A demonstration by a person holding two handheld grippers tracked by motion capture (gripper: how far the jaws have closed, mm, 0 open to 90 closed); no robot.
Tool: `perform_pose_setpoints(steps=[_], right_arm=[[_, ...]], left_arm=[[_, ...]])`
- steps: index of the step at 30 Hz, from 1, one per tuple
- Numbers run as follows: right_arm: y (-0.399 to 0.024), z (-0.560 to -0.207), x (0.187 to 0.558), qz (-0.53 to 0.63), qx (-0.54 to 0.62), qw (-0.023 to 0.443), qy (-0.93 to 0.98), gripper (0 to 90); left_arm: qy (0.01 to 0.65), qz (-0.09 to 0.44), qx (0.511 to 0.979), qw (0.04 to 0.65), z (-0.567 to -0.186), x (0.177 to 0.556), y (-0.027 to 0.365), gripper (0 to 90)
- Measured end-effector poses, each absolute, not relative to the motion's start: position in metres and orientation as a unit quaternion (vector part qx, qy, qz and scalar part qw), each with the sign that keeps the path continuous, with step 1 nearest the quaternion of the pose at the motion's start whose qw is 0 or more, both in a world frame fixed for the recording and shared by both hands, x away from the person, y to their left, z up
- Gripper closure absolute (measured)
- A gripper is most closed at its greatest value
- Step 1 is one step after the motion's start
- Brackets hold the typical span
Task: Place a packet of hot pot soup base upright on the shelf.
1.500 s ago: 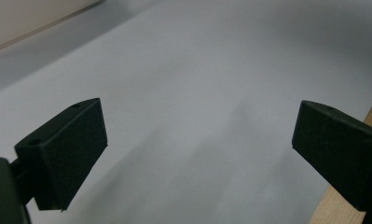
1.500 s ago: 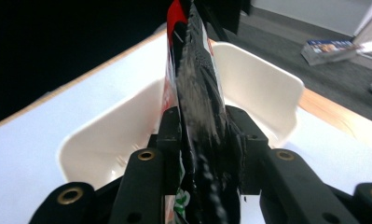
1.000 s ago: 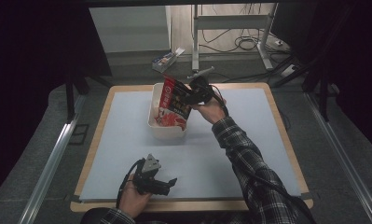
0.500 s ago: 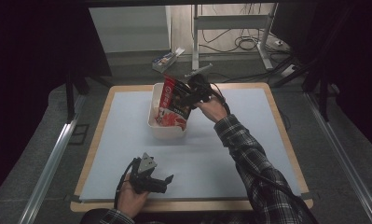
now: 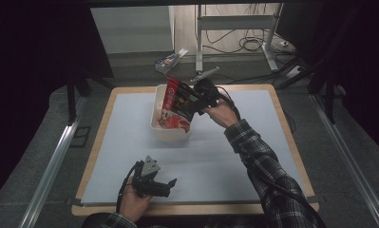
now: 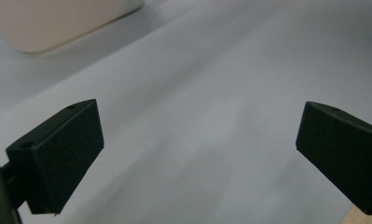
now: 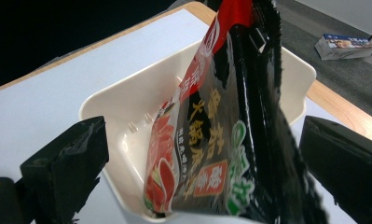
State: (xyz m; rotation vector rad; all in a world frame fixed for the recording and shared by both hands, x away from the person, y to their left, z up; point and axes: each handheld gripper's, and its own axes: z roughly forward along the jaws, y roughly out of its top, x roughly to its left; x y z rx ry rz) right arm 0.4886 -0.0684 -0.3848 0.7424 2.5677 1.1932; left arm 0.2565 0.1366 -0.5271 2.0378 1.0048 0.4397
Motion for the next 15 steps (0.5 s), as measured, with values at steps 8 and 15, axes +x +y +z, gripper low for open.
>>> perform_pose_setpoints(steps=[8,15], right_arm=[[-0.079,-0.384,0.478,0.411,0.249,0.105,0.871,1.6],[-0.091,-0.392,0.470,0.411,0.249,0.102,0.871,1.7]], left_arm=[[0.393,0.184,0.804,0.407,-0.524,0.254,0.136,1.5],[0.391,0.182,0.807,0.404,-0.524,0.254,0.136,1.9]])
